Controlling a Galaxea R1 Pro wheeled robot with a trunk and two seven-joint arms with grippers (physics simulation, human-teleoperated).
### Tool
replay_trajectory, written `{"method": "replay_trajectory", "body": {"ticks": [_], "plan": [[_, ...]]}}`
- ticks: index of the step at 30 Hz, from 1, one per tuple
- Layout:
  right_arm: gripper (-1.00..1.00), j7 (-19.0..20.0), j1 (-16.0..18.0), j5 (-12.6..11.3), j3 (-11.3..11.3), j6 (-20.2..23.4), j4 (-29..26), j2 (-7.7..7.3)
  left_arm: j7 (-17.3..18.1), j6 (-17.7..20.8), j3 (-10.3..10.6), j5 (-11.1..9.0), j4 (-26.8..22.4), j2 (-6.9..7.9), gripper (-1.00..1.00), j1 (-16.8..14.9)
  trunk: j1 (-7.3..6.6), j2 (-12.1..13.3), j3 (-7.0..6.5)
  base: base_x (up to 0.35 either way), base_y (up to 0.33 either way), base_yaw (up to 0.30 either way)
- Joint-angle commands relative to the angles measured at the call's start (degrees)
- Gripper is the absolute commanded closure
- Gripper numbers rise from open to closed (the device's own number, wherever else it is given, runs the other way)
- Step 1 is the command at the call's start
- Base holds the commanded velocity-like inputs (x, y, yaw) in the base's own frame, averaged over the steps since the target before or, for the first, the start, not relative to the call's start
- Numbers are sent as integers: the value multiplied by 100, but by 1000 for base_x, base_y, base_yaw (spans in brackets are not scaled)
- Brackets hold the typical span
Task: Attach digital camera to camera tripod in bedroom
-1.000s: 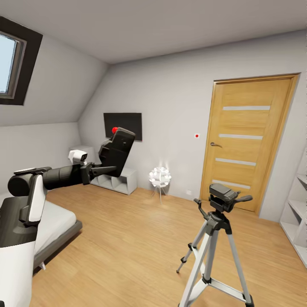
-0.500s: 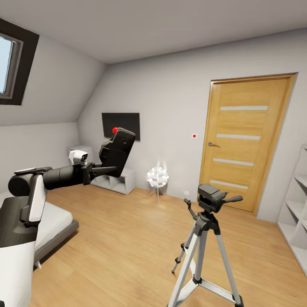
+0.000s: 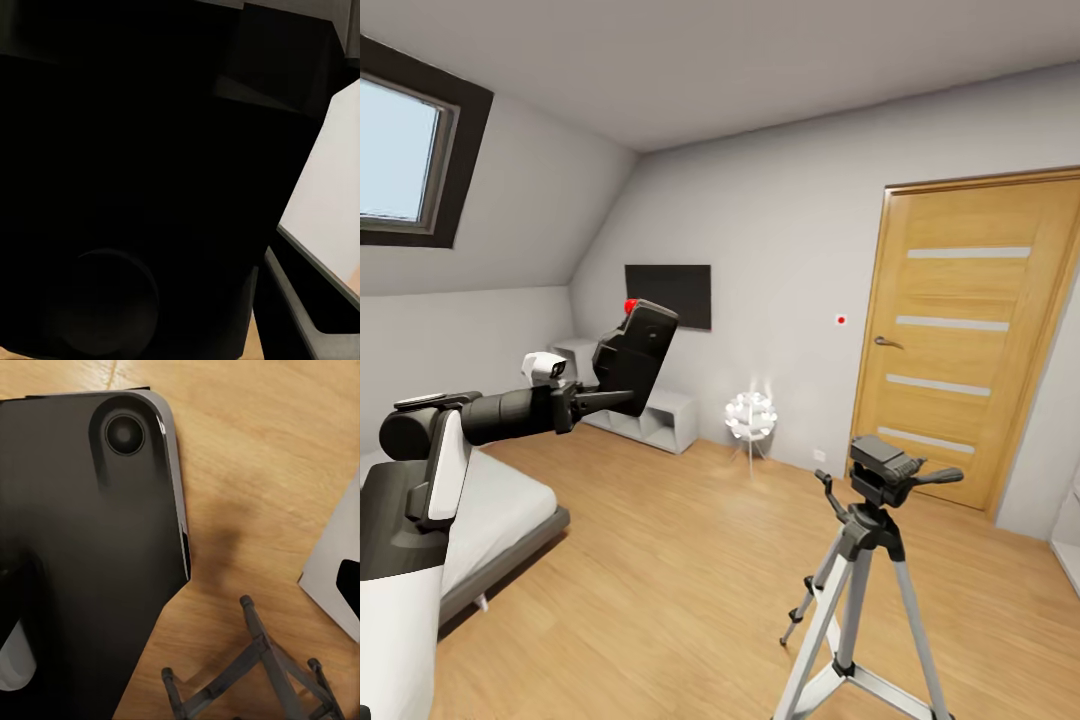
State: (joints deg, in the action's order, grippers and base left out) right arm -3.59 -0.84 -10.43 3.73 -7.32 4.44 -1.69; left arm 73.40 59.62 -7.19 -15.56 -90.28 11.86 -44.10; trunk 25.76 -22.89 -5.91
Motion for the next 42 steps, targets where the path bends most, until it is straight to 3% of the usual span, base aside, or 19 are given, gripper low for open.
{"method": "replay_trajectory", "body": {"ticks": [1, 42], "plan": [[-100, -1, 0, -52, 40, -31, 9, 2, 17, 38, 1, -9, 2, 1, 100, -2, 2, -3, 0, 0, -1, 54], [-100, -1, 1, -49, 40, -32, 6, 2, 17, 38, 7, -9, -1, 1, 100, -2, 2, -3, 0, 33, -49, 5]]}}
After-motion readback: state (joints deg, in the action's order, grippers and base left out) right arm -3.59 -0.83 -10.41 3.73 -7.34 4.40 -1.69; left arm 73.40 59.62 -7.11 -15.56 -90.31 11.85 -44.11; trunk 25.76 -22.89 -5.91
